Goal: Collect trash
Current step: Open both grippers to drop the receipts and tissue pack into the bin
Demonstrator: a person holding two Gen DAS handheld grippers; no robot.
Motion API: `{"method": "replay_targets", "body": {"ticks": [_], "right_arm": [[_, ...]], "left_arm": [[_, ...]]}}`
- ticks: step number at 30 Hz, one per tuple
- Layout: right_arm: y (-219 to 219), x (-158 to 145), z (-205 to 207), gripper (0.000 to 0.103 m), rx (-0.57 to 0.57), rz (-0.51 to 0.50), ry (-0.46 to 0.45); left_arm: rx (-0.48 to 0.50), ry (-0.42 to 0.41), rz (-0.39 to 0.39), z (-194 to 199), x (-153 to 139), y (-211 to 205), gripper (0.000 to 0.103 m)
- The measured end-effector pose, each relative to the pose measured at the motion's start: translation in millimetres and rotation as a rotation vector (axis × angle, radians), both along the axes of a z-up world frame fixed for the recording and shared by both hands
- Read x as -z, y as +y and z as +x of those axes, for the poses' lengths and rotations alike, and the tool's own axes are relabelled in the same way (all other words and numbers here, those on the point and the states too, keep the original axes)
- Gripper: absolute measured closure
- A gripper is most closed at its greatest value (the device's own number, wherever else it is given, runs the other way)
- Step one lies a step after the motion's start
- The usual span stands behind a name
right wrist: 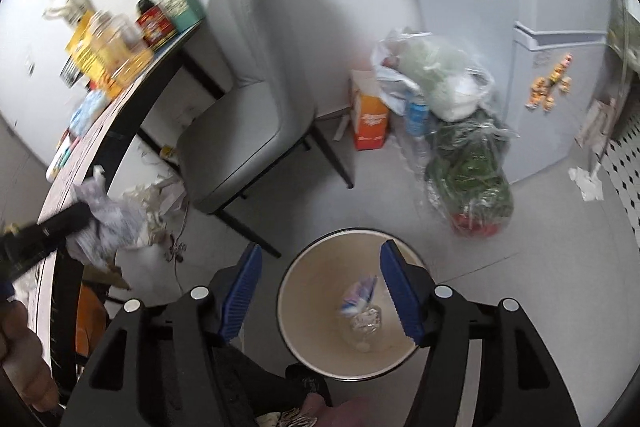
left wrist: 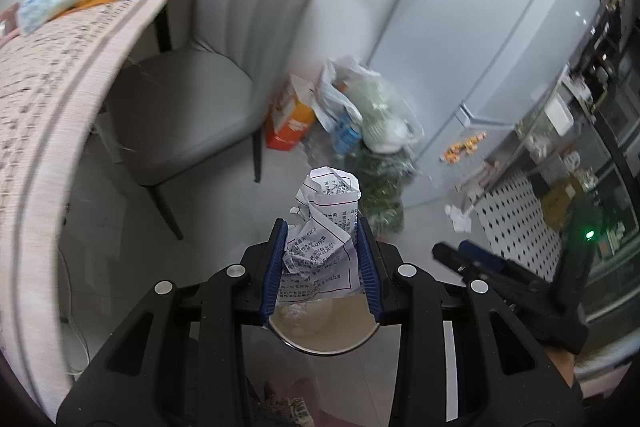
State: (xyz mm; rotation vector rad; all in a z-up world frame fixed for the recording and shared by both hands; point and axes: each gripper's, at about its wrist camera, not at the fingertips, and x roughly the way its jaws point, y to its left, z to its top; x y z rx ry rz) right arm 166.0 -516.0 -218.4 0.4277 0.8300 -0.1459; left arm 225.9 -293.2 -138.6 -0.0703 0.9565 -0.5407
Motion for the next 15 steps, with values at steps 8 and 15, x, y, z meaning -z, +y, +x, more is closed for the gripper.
{"method": "replay_targets", "body": {"ticks": [8,15], "right_arm": [[-42.6,-1.1,-22.7,0.040,0.090,-0.067,0.013],[-59.4,-1.5,-41.5,0.040,0.130,-0.041,-0.005]], "left_arm": [[0.108,0.061,0.018,-3.4,25.5,-52.0,0.067],[0.099,0.050,-0.004,-1.9,27.6,-66.8,0.011]]}}
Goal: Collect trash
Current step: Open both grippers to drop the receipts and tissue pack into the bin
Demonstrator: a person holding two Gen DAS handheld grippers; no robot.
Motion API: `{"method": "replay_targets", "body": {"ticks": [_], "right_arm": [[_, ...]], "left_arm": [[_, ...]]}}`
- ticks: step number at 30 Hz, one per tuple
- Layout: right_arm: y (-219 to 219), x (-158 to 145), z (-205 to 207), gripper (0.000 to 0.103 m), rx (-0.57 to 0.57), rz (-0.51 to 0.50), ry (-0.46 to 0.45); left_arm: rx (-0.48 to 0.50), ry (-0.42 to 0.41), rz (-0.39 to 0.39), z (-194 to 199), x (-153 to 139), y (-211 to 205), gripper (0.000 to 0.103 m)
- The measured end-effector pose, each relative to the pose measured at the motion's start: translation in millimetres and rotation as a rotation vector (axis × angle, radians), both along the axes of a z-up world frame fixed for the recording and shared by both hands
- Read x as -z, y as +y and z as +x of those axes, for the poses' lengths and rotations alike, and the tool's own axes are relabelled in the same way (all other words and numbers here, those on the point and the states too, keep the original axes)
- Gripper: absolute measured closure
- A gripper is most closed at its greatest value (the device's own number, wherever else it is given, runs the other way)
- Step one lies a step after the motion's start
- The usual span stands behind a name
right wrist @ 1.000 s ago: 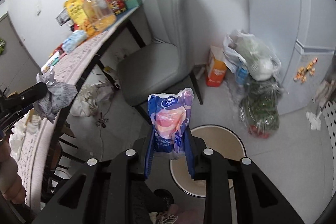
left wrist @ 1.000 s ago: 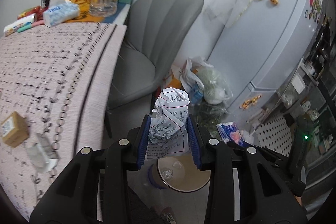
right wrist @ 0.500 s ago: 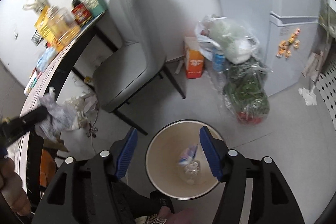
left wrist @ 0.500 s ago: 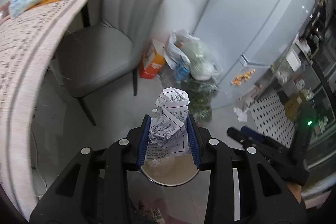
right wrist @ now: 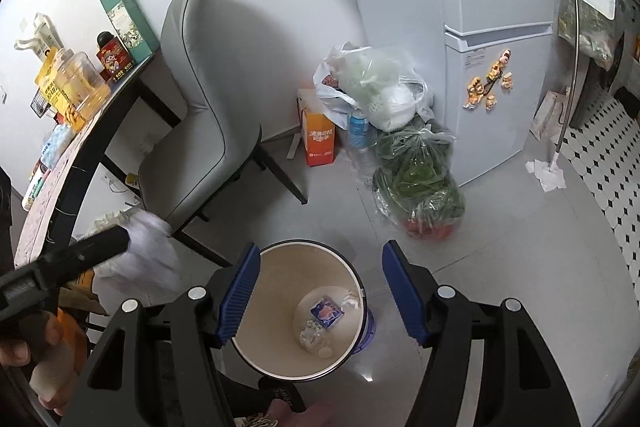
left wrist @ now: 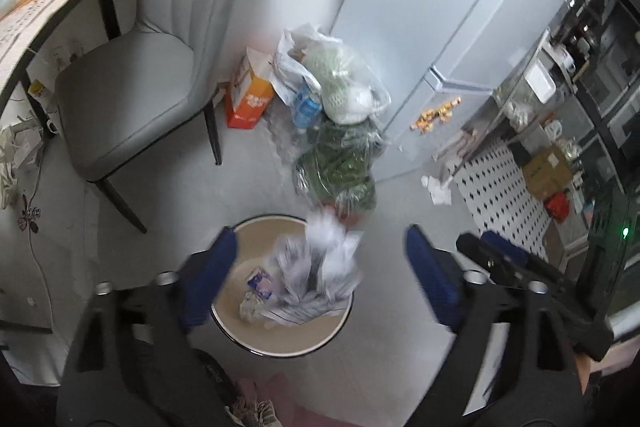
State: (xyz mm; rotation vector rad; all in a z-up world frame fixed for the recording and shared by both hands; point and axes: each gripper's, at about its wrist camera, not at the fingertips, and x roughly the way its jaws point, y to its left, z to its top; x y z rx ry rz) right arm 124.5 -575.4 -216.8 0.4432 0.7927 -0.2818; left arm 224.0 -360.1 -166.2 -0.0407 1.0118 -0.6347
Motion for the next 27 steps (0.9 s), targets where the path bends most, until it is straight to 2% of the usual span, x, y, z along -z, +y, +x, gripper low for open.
{"method": "replay_targets", "body": {"ticks": [4,12,22,27], "right_arm": [[7.7,-0.2,2.1,0.036,-0.027,0.016,-0.010],[49.2,-21.2,8.6,0.008,-0.099,0.017,-0.078],[105.5,-60.0,19.2,0.008,-0.174,0.008,-0.117],[148.5,-82.7,21.4,0.008,-0.225,-0.022,-0.143]], "left_arm": [[-0.054,-0.023,0.014,4.2,-12.0,19.7,0.006],[-0.166,-0.118,-0.024,0.0,-58.7,83.3,0.006],[-0.270,-0.159,-0.104,-17.5,-93.2,159.3,0.006],[-0.304,-0.189,-0.145,-33.7,-104.8,200.9,0.006]]}}
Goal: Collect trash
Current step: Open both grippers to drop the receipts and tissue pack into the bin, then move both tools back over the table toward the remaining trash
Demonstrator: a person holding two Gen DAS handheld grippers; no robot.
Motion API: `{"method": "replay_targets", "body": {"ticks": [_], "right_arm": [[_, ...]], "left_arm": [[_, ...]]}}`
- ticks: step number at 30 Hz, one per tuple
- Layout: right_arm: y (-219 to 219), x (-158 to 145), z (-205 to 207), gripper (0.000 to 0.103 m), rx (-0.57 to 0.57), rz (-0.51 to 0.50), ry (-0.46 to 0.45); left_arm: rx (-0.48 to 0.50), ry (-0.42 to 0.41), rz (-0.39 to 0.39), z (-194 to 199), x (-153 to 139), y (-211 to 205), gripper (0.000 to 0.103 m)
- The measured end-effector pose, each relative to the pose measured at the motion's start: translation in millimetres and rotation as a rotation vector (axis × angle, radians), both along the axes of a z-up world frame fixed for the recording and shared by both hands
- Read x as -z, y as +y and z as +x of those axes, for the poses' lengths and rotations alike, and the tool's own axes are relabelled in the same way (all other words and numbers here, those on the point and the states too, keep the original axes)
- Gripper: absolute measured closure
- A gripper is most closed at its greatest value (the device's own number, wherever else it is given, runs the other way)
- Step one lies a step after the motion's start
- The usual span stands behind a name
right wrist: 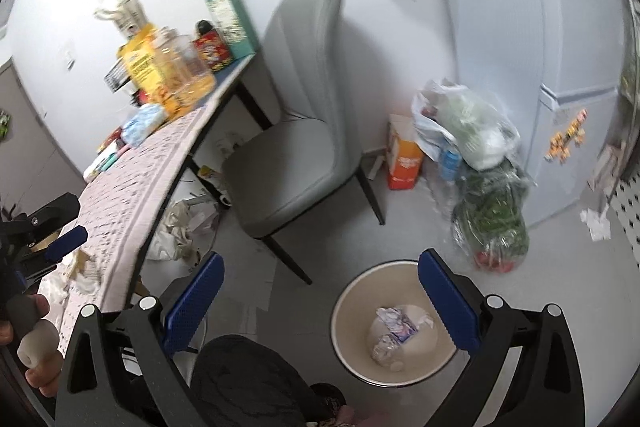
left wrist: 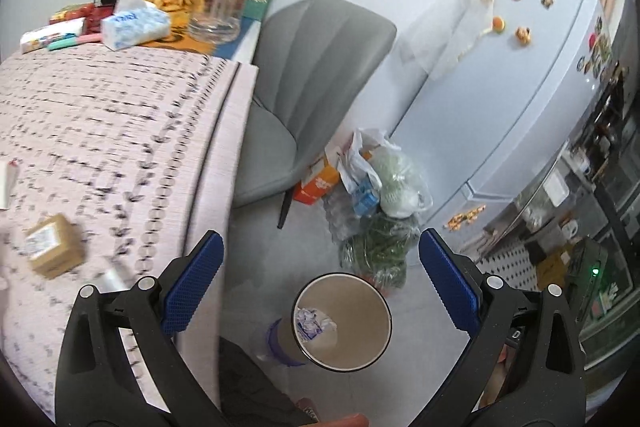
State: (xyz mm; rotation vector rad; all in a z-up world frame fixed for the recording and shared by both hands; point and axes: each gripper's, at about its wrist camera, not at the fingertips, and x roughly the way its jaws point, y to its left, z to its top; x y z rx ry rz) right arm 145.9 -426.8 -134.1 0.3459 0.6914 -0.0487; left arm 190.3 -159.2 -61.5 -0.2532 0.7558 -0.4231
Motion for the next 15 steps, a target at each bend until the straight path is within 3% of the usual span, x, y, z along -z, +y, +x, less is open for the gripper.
{"method": "replay_targets", "body": {"ticks": [7,15], "right_arm": [[61.9,-19.5,1.1,0.008,-0.088,-0.049,-0.019],[118.5,-39.1,4.8,0.008,-0.180,-0.083,-0.053]], "left_arm": [[-0.089,-0.071,-0.022,-26.3,-20.0,63.9,0.006],[-0.164,-0.088,-0.025,-54.9,-24.4,120.7,0.006]]}}
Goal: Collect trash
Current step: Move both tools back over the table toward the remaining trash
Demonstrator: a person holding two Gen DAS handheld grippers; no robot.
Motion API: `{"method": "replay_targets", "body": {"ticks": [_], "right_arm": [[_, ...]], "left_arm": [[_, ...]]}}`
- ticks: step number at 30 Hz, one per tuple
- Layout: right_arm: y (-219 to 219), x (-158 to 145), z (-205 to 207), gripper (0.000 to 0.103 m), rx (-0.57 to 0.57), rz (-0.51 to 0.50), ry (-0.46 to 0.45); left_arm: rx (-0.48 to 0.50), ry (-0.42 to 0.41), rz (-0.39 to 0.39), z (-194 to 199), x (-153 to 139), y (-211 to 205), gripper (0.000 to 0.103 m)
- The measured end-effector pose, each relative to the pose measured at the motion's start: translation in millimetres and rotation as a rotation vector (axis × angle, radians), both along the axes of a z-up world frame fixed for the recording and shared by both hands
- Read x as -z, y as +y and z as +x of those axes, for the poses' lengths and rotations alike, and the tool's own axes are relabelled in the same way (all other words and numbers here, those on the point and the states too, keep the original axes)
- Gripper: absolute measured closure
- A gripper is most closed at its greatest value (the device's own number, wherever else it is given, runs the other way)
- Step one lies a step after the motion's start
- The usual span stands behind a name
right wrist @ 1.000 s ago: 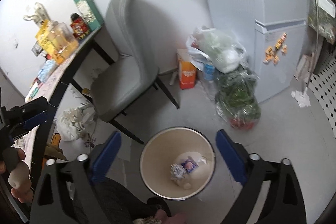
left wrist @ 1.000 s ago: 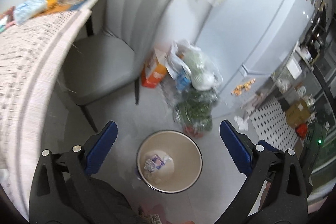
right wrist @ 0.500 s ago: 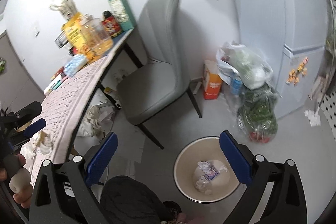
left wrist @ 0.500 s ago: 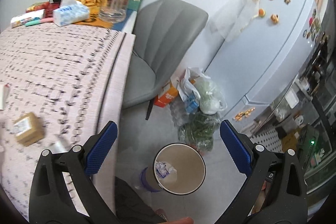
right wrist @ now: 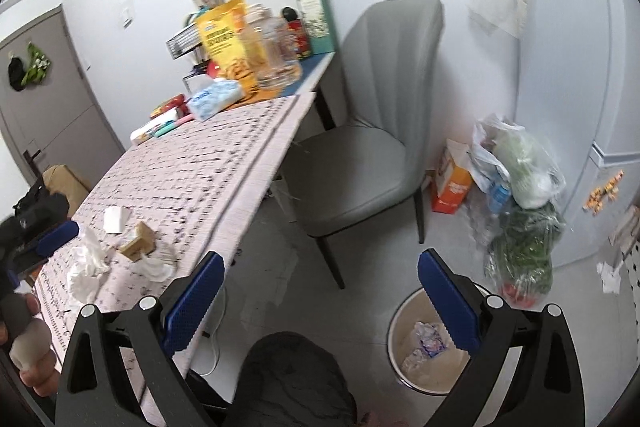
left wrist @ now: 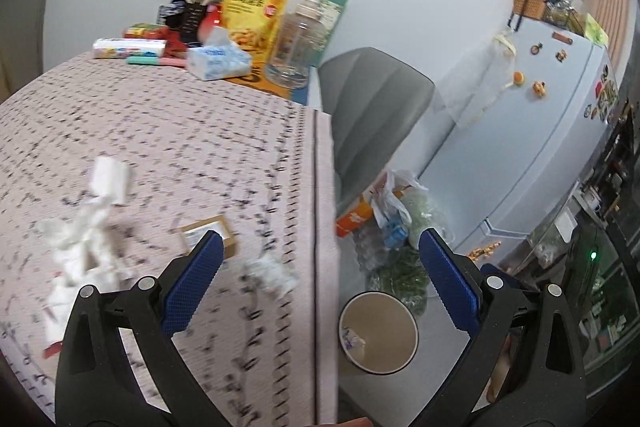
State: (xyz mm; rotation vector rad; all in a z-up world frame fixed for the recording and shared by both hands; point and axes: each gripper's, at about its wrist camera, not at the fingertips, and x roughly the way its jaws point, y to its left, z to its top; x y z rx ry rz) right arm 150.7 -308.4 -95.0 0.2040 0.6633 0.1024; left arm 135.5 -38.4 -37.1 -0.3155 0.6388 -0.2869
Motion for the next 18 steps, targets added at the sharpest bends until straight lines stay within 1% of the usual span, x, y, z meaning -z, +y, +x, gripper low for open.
{"method": "replay_targets", "body": {"ticks": [5,8,11,18], "right_arm": [[33.4,-9.9,-2.1,0.008,-0.064,-0.016,-0.022],[50.3,-13.2,-4.1,0.008,-0.094,-0.029,-0.031],[65.7,-14.3,-6.2,0.008,-0.120,-0.039,-0.033],[97.1,-12.5,-9.4,0.008,-0.171,-0.046,-0.025]], "left_arm": [[-0.047,-0.006,-0.016,-16.8,1.4,28.9,0.006],[-0.068,-0.015,-0.008,-31.1,4.6,46.8,0.006],[-0.114,-0.012,-0.011,-46.4,11.4,69.3,0.006],[-0.149,0.010,0.005,-66.6,27.3,106.1,0.006]]}}
